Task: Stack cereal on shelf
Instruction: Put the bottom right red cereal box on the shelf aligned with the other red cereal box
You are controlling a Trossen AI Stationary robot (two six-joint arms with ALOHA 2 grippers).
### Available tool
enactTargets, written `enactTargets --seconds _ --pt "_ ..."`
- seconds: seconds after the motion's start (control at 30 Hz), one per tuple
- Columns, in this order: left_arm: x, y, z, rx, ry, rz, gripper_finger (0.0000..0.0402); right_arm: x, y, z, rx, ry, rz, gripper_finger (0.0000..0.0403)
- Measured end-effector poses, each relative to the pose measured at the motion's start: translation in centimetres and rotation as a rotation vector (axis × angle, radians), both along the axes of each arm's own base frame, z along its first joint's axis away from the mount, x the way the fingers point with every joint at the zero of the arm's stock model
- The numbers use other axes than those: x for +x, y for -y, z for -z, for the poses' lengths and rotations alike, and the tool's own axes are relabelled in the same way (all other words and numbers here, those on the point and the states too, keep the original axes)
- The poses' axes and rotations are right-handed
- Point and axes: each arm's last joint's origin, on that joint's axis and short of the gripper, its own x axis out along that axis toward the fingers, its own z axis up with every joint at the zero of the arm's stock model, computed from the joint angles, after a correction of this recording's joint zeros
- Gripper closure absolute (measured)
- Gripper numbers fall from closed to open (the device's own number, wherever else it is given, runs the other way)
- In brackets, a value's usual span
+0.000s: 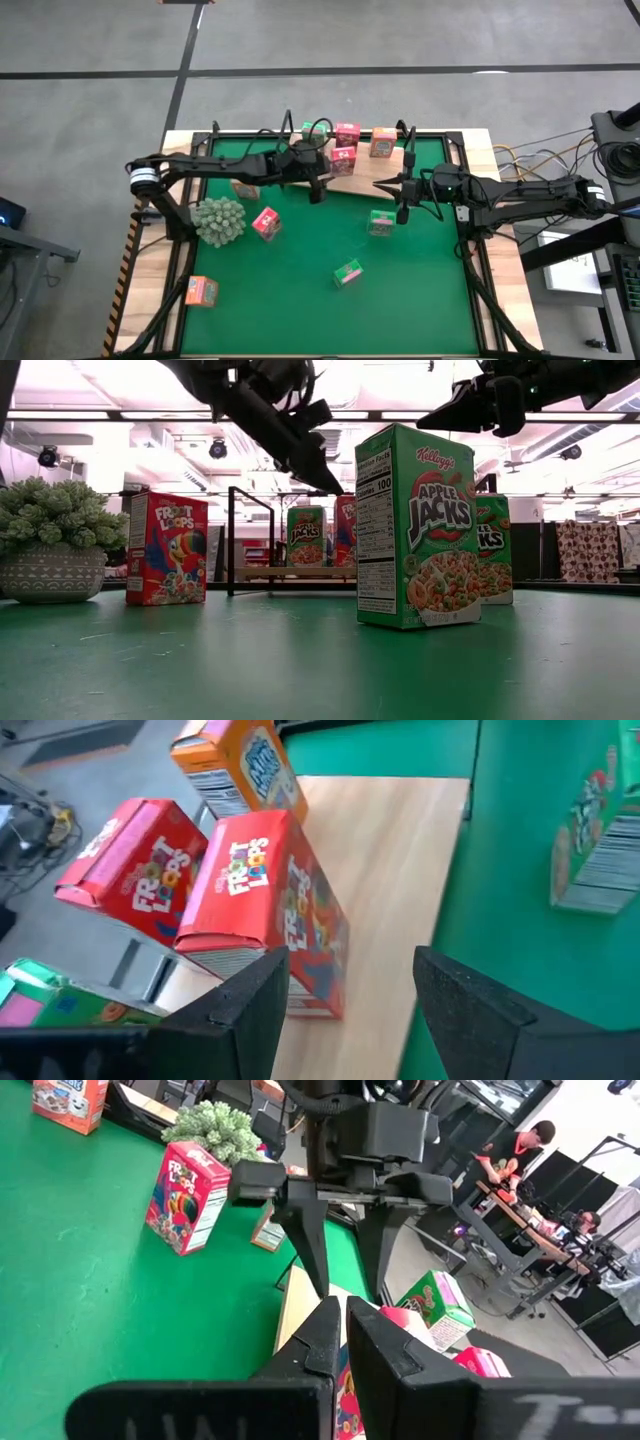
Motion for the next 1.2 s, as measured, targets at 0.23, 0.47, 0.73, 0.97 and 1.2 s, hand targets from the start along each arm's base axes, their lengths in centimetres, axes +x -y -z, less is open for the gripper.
enactTargets --seconds 0.23,0.47,0.73,0.97,1.2 --pt "0.3 -0.4 1.2 -0.026 0.019 -0.035 0.0203 0.0 0.0 0.0 -0.002 0.001 -0.001 0.039" --pt "0.5 -0.9 2.1 0.023 -0.015 -0.121 0.0203 0.0 0.0 0.0 -0.003 -0.002 0.0 0.039" --pt "1.2 -1.5 3.7 0.019 -0.018 -0.139 0.0203 0.0 0.0 0.0 -0.01 -0.003 0.015 0.039" --pt "1.5 -2.2 3.9 0.027 0.019 -0.156 0.0203 0.0 0.1 0.0 -0.014 -0.005 0.023 0.039" --pt "1.3 -3.0 3.8 0.029 0.028 -0.178 0.0203 0.0 0.1 0.0 -0.019 -0.006 0.022 0.039"
